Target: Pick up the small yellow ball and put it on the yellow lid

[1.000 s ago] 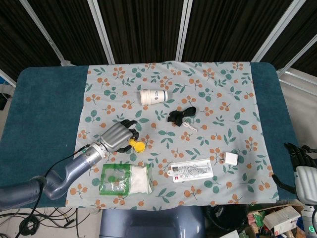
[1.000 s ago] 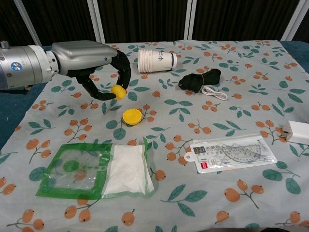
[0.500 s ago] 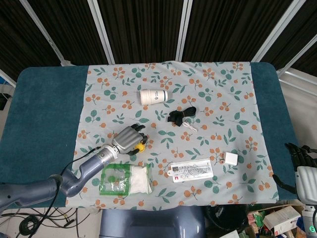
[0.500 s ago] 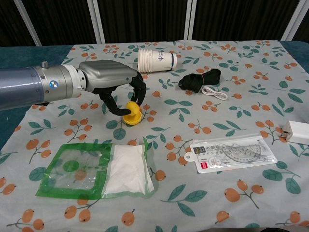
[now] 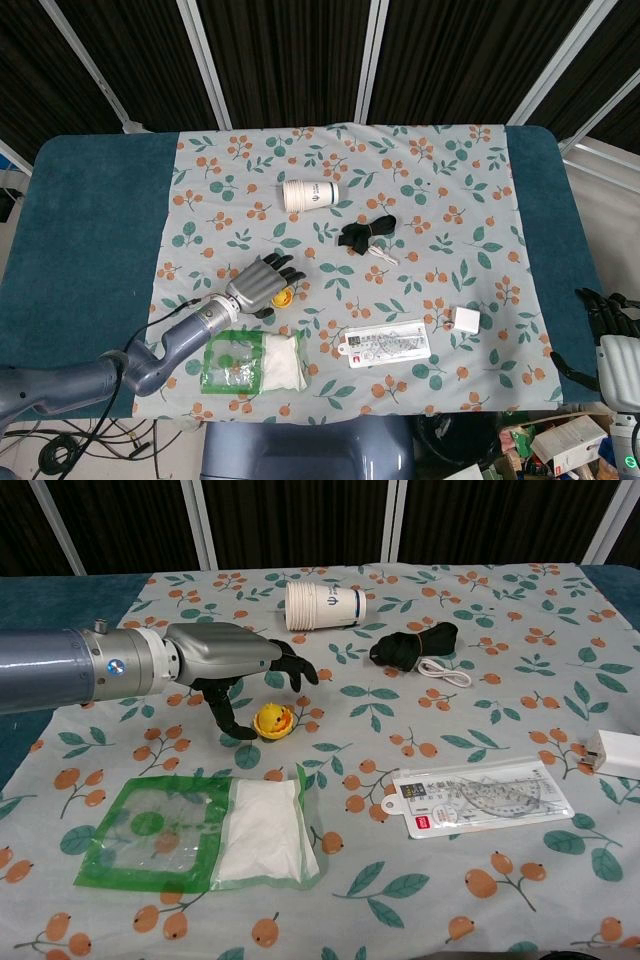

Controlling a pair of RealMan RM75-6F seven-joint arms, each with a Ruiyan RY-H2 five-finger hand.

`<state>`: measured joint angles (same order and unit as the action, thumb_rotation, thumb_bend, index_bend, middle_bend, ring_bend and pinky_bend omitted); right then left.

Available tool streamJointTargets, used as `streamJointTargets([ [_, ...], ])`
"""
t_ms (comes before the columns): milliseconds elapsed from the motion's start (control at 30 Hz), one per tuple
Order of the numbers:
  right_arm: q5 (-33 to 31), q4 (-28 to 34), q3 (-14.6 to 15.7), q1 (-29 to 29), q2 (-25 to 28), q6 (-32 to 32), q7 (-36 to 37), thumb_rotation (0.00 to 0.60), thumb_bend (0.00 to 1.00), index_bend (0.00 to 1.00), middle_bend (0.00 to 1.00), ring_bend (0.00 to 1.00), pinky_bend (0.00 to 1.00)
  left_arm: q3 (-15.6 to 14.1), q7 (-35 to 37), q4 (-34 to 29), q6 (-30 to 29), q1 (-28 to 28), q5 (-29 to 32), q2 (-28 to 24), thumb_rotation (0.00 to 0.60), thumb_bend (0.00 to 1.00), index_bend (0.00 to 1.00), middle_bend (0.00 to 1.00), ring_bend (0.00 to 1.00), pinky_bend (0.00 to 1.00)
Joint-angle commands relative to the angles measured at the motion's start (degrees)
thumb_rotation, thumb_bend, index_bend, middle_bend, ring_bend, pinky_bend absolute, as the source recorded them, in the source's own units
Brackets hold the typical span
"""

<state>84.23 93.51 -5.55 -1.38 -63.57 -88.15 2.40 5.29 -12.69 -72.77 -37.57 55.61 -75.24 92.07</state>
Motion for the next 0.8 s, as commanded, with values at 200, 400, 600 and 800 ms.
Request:
streamJointTargets([
  [200, 0.0, 0.0, 0.0, 0.0, 0.1, 0.1, 0.1, 0.6, 0.13, 0.11, 0.09, 0.11, 0.19, 2.2, -0.5, -6.0, -3.8, -0.8, 1.2, -4.0, 0.6, 0.24, 0.08, 0.12, 0.0, 0.07],
  [400, 0.0, -0.1, -0.1, 0.0, 0.1, -0.1, 0.1, 0.6, 0.12, 0.11, 0.09, 0.11, 0.19, 4.1, -0.8, -17.3, -11.3, -4.6, 1.6, -13.3, 0.6, 0.22, 0.06, 0.09, 0.0, 0.05],
  [600, 0.5, 0.0, 0.1, 0.0, 0.1, -0.3, -0.2, 0.6, 0.13, 0.11, 0.09, 0.11, 0.19, 2.2, -3.4, -28.5, -20.3, -11.8, 0.9, -24.2, 0.6, 0.17, 0.05, 0.06, 0.0, 0.05],
  [800, 1.0, 0.1, 0.2, 0.1, 0.1, -0.7, -0.5, 0.6, 0.12, 0.11, 0.09, 0.11, 0.19, -4.4, -2.3, -37.3, -32.9, -24.1, -3.1, -35.2, 0.6, 0.16, 0.05, 0.04, 0.0, 0.02],
])
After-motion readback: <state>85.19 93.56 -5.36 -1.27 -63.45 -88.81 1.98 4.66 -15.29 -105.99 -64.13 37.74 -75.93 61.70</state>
